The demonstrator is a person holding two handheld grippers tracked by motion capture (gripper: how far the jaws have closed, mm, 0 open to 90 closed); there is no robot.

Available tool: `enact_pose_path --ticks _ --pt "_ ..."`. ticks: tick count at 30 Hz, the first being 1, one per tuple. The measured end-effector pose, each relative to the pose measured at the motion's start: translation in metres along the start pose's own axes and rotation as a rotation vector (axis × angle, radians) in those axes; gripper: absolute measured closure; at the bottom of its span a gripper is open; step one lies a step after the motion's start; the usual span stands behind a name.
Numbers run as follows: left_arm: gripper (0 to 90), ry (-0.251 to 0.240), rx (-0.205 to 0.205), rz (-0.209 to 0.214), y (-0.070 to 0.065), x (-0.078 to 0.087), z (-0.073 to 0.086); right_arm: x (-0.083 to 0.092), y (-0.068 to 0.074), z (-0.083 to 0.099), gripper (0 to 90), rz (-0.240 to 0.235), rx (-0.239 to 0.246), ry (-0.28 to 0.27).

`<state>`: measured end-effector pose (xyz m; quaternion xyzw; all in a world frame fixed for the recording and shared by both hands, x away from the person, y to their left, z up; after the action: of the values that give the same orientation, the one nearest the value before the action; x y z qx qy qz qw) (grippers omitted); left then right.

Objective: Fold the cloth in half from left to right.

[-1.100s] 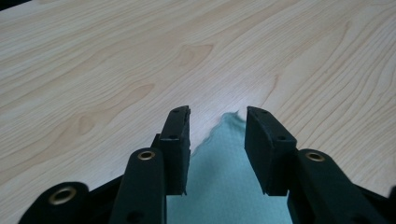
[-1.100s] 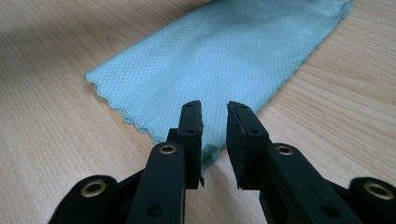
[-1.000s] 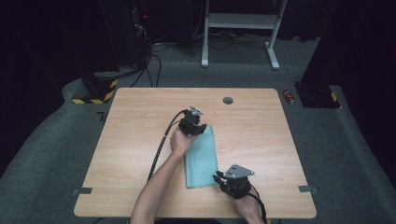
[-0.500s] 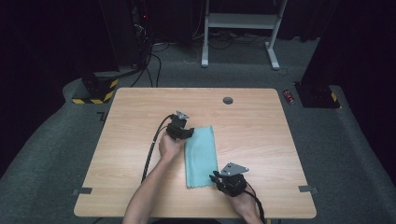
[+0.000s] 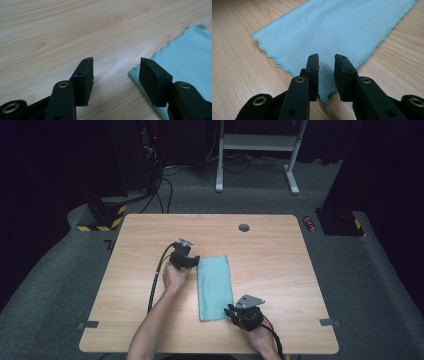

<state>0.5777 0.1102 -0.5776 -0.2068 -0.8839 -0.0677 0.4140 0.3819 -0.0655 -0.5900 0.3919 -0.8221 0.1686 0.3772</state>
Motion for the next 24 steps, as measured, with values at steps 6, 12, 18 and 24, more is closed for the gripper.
enact_pose_path --ticks 6,12,18,24 --pt "41.9 -0.008 -0.049 0.061 -0.019 0.013 0.013 0.000 0.000 0.000 73.8 -0.001 0.000 0.001" --pt "41.3 0.027 -0.095 0.060 -0.032 0.012 0.032 -0.001 0.000 -0.001 73.8 0.001 0.004 0.000" --pt "41.5 0.043 -0.086 0.026 -0.021 0.017 0.038 -0.001 0.000 -0.001 73.8 0.002 0.010 0.000" --pt "41.6 0.011 -0.051 0.078 -0.026 0.036 0.042 -0.001 0.000 -0.001 73.8 0.001 0.005 0.000"
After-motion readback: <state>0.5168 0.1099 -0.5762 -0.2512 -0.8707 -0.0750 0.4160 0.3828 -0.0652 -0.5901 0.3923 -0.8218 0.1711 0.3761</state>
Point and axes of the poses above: each handheld gripper's, and its own axes: x roughly backward along the jaws, z roughly out of its underside, y roughly to its left, the point moved 10 cm from there along -x, roughly forward along the jaws, and after that the axes turned 7 degrees about y, right-handed, at the moved point
